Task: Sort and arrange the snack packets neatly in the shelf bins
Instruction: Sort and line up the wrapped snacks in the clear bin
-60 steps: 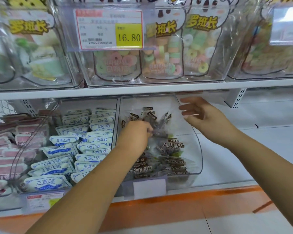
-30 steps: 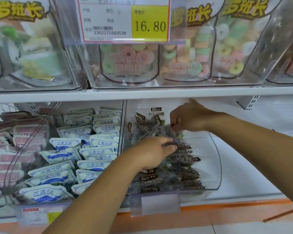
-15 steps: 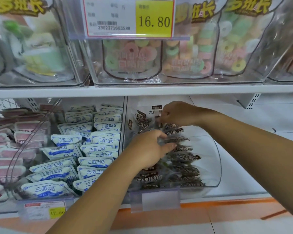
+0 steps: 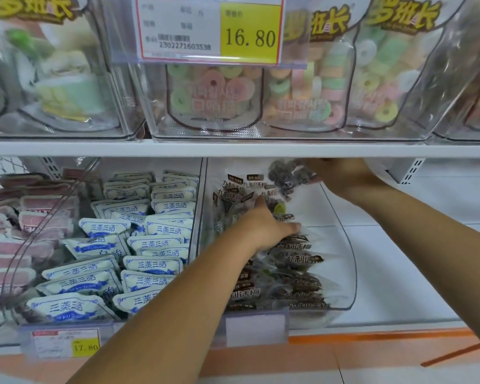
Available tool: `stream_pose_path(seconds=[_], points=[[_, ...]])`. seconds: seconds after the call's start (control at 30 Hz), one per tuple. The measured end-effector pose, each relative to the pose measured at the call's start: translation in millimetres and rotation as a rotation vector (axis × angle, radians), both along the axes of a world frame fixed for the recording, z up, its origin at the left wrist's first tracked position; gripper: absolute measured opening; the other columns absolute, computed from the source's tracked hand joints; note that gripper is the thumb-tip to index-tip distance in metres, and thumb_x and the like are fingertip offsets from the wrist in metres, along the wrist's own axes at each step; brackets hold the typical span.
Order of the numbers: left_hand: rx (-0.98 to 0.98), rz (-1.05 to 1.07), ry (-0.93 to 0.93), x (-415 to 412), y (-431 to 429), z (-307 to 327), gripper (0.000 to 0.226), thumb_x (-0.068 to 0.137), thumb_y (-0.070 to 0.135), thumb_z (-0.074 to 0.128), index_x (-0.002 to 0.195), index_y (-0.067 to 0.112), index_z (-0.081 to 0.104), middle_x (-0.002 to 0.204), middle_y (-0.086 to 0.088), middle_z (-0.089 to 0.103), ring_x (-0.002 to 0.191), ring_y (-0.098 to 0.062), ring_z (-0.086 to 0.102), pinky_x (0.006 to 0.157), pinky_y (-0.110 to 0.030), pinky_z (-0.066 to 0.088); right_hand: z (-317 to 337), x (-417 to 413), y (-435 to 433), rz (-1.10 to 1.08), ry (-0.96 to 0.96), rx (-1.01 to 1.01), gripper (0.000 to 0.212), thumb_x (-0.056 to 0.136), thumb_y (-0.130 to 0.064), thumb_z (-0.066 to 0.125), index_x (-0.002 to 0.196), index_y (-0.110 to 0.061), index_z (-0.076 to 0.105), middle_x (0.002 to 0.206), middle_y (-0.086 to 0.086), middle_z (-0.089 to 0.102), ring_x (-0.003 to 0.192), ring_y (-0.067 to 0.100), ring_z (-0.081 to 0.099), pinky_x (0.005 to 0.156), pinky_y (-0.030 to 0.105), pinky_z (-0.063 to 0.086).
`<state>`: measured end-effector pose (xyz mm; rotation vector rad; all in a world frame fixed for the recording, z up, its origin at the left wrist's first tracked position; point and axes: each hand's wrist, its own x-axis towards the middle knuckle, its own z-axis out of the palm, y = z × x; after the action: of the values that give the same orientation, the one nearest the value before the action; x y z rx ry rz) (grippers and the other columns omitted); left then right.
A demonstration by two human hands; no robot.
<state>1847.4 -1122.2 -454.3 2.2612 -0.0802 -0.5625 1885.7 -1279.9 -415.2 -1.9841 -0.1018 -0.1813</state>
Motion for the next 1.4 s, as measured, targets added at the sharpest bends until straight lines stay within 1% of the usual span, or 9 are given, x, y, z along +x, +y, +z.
stream_pose_path(seconds=[0.07,0.17,0.53,0.67,0.83,0.93,1.1,1.27,1.4], points=[[-0.006,0.007,0.032,3.0,0.2,-1.1,0.094,0.088,0.053,0.059,0.154,0.025,-0.001,0.159,-0.009,0.016,0.142,-0.035,0.024,0.111,-0.044,0.029,-1.3,-0.6,-0.5,0.009,-0.030,-0.230,0.013,0.099,-0.018,0.050,0.098,-0.021,0.063,0.083,-0.017,0.062,0.072,-0.012,0.060,0.060,-0.002,0.040],[-0.011,0.000,0.031,5.8,1.6,-0.8,0.067,0.095,0.048,0.051,0.151,0.019,0.026,0.155,-0.009,0.031,0.137,-0.032,0.035,0.105,-0.037,0.033,1.6,2.2,-0.2,0.082,0.030,-0.587,0.023,0.101,-0.027,0.046,0.115,-0.027,0.063,0.100,-0.014,0.062,0.074,-0.009,0.051,0.062,-0.008,0.033],[0.006,0.098,-0.047,2.2,4.9,-17.7,0.080,0.085,0.054,0.063,0.149,0.021,0.027,0.142,-0.007,0.047,0.123,-0.028,0.050,0.097,-0.037,0.042,0.1,4.9,3.9,0.297,0.077,-0.885,0.024,0.099,-0.020,0.044,0.095,-0.042,0.055,0.096,-0.017,0.066,0.089,0.008,0.062,0.082,0.030,0.049],[0.011,0.082,-0.064,0.7,5.4,-21.9,0.086,0.085,0.057,0.061,0.152,0.027,0.016,0.145,-0.008,0.046,0.127,-0.029,0.049,0.098,-0.040,0.041,-6.1,11.4,13.4,0.310,0.092,-1.094,0.020,0.098,-0.030,0.046,0.097,-0.045,0.058,0.103,-0.018,0.064,0.101,0.009,0.053,0.086,0.029,0.041],[0.125,-0.082,-0.257,-20.5,19.9,3.9,0.061,0.091,0.054,0.054,0.141,0.022,0.040,0.130,-0.004,0.058,0.097,-0.015,0.060,0.085,-0.027,0.047,-11.6,18.7,20.7,0.248,0.024,-1.245,0.018,0.094,-0.036,0.054,0.106,-0.041,0.067,0.111,-0.019,0.063,0.110,0.008,0.053,0.083,0.027,0.042],[0.146,-0.155,-0.536,-37.4,47.1,27.4,0.040,0.093,0.037,0.058,0.132,0.031,0.052,0.119,0.008,0.063,0.090,-0.004,0.060,0.075,-0.012,0.040,-12.6,24.6,20.1,0.290,0.065,-1.131,0.015,0.092,-0.029,0.061,0.102,-0.033,0.071,0.103,-0.014,0.064,0.107,0.011,0.056,0.084,0.026,0.044],[0.329,0.005,-0.759,-41.2,107.1,29.7,0.051,0.089,0.045,0.060,0.137,0.031,0.049,0.134,0.008,0.053,0.119,-0.010,0.050,0.101,-0.025,0.036,3.1,12.4,26.1,0.347,0.026,-0.559,0.020,0.087,-0.022,0.067,0.100,-0.037,0.065,0.105,-0.012,0.064,0.098,0.010,0.061,0.086,0.030,0.051],[0.173,-0.004,-0.645,-47.6,125.9,6.2,0.057,0.091,0.049,0.051,0.143,0.028,0.042,0.148,0.012,0.037,0.133,-0.005,0.036,0.109,-0.018,0.024,-24.3,9.0,59.8,0.453,0.085,-1.007,0.034,0.084,-0.030,0.068,0.115,-0.041,0.060,0.115,-0.006,0.050,0.109,0.018,0.046,0.080,0.029,0.039],[0.139,-0.028,-0.597,-52.3,135.3,3.8,0.068,0.081,0.066,0.037,0.143,0.037,0.039,0.146,0.026,0.029,0.130,0.009,0.026,0.113,-0.021,0.023,-15.7,5.0,63.8,0.283,-0.035,-0.850,0.020,0.090,-0.041,0.061,0.097,-0.023,0.062,0.102,-0.003,0.055,0.100,0.018,0.052,0.080,0.034,0.042]])
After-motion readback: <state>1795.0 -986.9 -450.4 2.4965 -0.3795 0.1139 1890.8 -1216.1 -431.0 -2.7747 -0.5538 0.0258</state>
